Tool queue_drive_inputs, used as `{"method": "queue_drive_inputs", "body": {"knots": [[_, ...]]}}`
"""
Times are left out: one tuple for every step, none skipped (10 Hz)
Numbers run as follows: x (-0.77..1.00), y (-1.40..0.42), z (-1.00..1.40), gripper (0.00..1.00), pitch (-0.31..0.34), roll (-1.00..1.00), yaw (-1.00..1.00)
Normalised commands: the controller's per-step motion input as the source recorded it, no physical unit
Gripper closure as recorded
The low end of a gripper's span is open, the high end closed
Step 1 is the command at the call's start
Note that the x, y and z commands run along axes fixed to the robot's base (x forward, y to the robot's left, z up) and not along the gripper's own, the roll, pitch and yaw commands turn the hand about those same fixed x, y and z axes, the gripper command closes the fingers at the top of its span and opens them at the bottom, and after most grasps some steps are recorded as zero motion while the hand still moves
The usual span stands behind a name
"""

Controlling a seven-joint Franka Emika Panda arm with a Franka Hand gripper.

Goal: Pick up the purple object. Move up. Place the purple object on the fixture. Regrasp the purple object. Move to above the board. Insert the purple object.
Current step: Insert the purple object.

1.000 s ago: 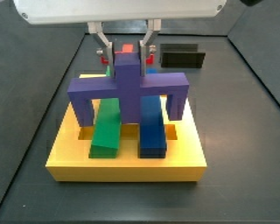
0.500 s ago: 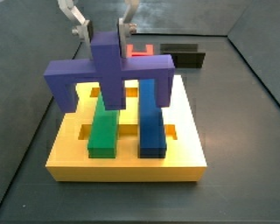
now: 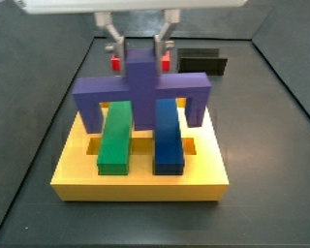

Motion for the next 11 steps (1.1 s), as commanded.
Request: {"method": "queue_drive_inputs", "body": {"knots": [[0.04,0.00,-0.07,1.00,0.137,0.13,0.00],[0.00,0.00,-0.17,1.00,0.144,0.21,0.00],[-0.02,-0.01,-0.14,1.00,0.166,0.30,0.00],[0.07,-0.10,-0.10,1.00,0.126,0.22,0.00],[0.28,-0.10,-0.11,1.00,0.084,0.11,0.04],[0.23,-0.11,-0.13,1.00,0.089,0.11,0.02],[0.03,-0.17,-0.08,1.00,0.083,0.10,0.00],[0.00,-0.09,-0.17,1.00,0.054,0.08,0.00],[0.00,0.00,-0.17,1.00,0.057,0.08,0.00],[-0.05,0.00,-0.08,1.00,0.076,0.08,-0.01],[-0.05,0.00,-0.08,1.00,0.069,0.07,0.00]]}}
